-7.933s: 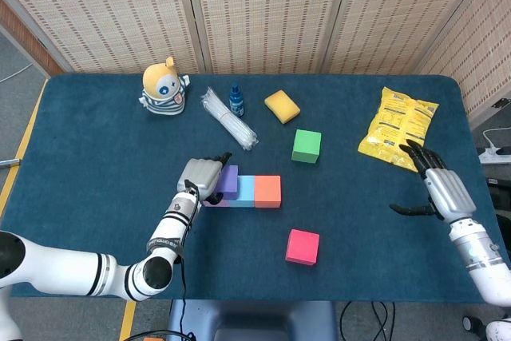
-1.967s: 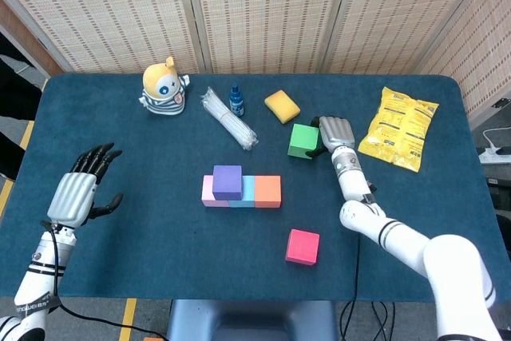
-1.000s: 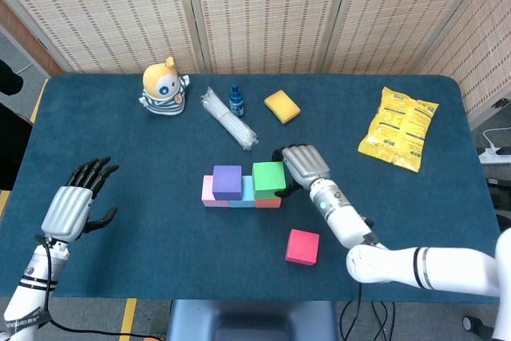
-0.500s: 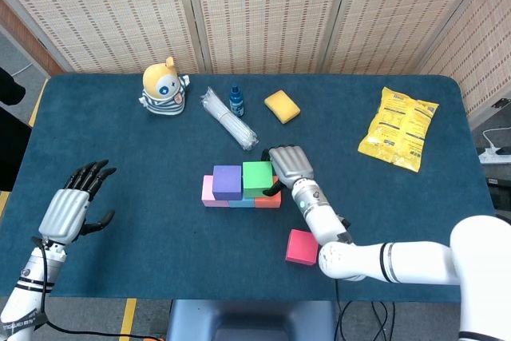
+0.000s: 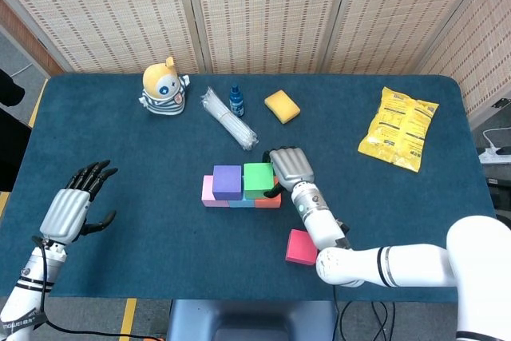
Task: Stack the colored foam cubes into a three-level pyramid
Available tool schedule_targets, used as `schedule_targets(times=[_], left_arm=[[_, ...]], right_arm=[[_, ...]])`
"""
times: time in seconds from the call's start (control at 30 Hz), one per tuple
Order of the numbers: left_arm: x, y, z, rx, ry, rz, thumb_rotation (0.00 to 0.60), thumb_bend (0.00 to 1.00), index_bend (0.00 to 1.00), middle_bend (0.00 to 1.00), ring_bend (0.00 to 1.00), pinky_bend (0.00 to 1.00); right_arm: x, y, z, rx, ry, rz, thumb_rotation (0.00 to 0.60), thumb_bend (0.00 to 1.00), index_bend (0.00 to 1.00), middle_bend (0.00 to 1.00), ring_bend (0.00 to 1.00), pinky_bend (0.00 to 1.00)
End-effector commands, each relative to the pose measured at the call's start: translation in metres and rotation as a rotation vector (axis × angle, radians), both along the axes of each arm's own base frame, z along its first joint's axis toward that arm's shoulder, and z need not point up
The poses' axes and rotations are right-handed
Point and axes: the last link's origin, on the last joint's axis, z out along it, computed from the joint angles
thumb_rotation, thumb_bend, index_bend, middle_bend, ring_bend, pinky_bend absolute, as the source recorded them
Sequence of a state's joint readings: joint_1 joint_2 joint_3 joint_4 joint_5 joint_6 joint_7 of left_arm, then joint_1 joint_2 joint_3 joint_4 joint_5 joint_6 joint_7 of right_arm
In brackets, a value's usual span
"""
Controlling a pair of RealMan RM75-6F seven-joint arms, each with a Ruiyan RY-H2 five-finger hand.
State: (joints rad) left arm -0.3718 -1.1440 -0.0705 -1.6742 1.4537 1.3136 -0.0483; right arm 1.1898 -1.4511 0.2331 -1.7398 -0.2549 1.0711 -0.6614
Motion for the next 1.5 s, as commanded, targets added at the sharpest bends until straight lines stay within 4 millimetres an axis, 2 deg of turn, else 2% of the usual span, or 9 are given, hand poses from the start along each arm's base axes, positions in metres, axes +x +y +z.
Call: schedule_targets(times=[0.03, 0.43, 1.5], left_arm=[[0.000, 0.000, 0.000, -0.002, -0.002, -0.002, 0.600, 0.34, 0.13, 0.04, 0.00, 0.10], [-0.003, -0.001, 0.000, -0.003, -0.009, 0.003, 0.600, 0.34, 0.13, 0.03, 0.00, 0.10], [-0.006, -0.003, -0.002, -0.018, -0.015, -0.002, 0.600, 0.34, 0.12, 0.03, 0.00, 0.10]], right_arm=[[0.000, 0.002, -0.002, -0.003, 0.006, 0.001, 0.600, 0.31, 0.54, 0.43, 0.36, 0.36], [0.002, 0.004, -0.012, -0.020, 0.028, 0.015, 0.600, 0.31, 0.53, 0.43, 0.36, 0.36], [0.006, 0.008, -0.016, -0.024, 0.019, -0.028, 0.600, 0.31, 0.50, 0.43, 0.36, 0.36]])
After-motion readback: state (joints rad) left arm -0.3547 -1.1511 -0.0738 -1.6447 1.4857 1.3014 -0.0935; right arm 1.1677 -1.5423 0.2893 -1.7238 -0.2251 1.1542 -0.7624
